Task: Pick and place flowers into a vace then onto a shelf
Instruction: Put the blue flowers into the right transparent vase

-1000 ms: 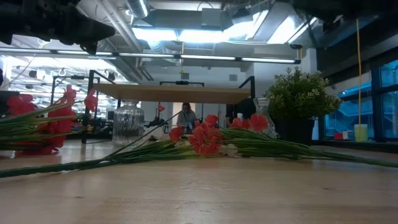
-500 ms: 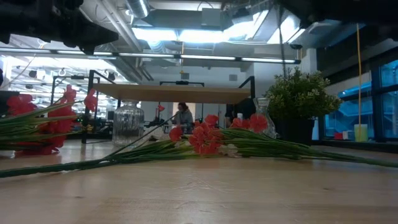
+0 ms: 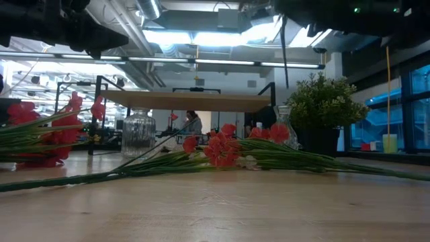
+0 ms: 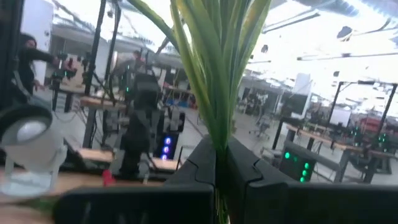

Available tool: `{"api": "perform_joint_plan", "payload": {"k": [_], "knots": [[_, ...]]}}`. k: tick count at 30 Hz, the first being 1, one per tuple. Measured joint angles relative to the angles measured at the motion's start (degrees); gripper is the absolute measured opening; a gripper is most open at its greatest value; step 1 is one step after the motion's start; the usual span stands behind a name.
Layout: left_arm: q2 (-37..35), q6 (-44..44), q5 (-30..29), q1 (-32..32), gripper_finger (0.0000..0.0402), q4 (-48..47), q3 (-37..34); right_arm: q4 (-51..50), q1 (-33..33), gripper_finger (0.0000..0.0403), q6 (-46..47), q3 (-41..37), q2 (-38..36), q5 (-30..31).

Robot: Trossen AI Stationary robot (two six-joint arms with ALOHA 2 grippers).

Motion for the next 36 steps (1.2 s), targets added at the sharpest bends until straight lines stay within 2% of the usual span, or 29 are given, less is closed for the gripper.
{"api": "perform_joint_plan", "payload": {"k": [10, 13, 36], "knots": [[0.0, 1.0, 0.0, 0.0, 0.0004, 0.0, 0.0, 3.9, -0.1, 0.0006, -0.2, 0.0, 5.3, 0.1], [0.0, 1.0, 0.0, 0.0, 0.0004, 0.0, 0.0, 3.8, -0.1, 0.0006, -0.1, 0.0, 6.4, 2.6], [0.0, 1.1, 0.0, 0.0, 0.0004, 0.1, 0.0, 6.9, 0.0, 0.0006, 1.5, 0.0, 13.7, 6.9]]}}
